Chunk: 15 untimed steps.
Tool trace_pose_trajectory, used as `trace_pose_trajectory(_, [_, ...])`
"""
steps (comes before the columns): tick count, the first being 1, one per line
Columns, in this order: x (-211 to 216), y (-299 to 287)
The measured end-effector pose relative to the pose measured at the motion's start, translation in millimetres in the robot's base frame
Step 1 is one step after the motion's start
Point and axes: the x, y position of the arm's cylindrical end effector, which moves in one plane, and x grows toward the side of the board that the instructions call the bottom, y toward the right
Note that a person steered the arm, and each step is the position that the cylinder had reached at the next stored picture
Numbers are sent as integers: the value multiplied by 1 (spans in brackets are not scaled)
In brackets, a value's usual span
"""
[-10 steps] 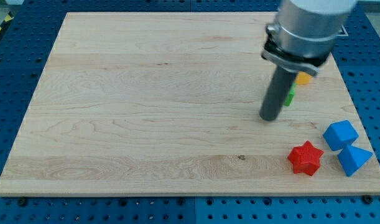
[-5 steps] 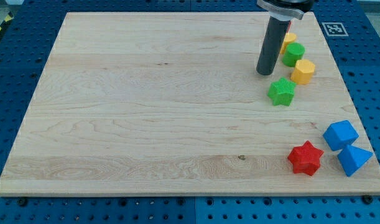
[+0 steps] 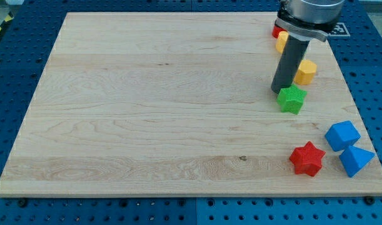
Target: Push the green star to the top left of the red star
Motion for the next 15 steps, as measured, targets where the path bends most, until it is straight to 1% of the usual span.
trace_pose_trajectory(2, [0,55])
trace_pose_trajectory(3, [0,60])
trace_pose_trajectory(5, [3,54])
trace_pose_trajectory(8, [23,26])
trace_pose_trajectory(11, [20,0])
trace_pose_trajectory(15, [23,-22])
